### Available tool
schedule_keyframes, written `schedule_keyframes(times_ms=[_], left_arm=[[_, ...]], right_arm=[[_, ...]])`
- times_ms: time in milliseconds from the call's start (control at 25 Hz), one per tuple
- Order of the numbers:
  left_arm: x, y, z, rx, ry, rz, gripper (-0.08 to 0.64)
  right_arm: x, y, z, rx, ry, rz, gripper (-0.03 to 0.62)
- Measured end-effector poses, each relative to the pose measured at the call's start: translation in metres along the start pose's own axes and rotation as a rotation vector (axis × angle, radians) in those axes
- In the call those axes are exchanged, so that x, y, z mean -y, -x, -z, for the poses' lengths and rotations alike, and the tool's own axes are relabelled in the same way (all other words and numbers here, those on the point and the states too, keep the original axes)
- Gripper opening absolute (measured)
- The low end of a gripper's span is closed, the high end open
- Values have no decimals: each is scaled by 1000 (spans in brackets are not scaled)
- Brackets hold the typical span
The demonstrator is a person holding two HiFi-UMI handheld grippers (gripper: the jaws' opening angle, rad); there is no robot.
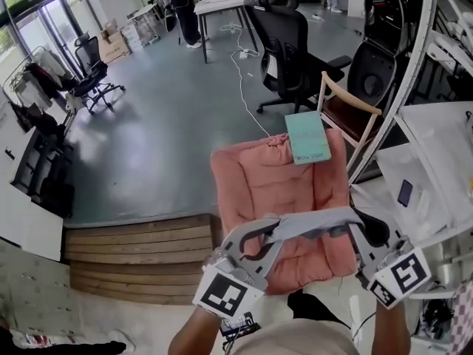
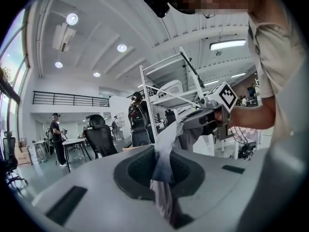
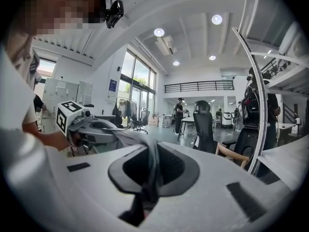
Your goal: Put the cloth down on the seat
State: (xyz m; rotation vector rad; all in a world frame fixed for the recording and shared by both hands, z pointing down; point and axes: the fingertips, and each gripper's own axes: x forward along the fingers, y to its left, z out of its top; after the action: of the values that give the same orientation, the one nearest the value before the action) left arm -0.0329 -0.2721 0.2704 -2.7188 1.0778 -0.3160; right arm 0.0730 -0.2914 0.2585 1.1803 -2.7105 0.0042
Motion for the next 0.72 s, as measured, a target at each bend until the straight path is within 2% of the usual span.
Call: schedule_keyframes(times_ms=[480, 720], left_arm=[[-44, -80, 10, -3, 38, -16, 21], [-70, -122, 29, -24, 70, -26, 21]], right_arm=[[78, -48, 4, 11, -17, 8, 17], [116, -78, 17, 9, -27, 9, 17]])
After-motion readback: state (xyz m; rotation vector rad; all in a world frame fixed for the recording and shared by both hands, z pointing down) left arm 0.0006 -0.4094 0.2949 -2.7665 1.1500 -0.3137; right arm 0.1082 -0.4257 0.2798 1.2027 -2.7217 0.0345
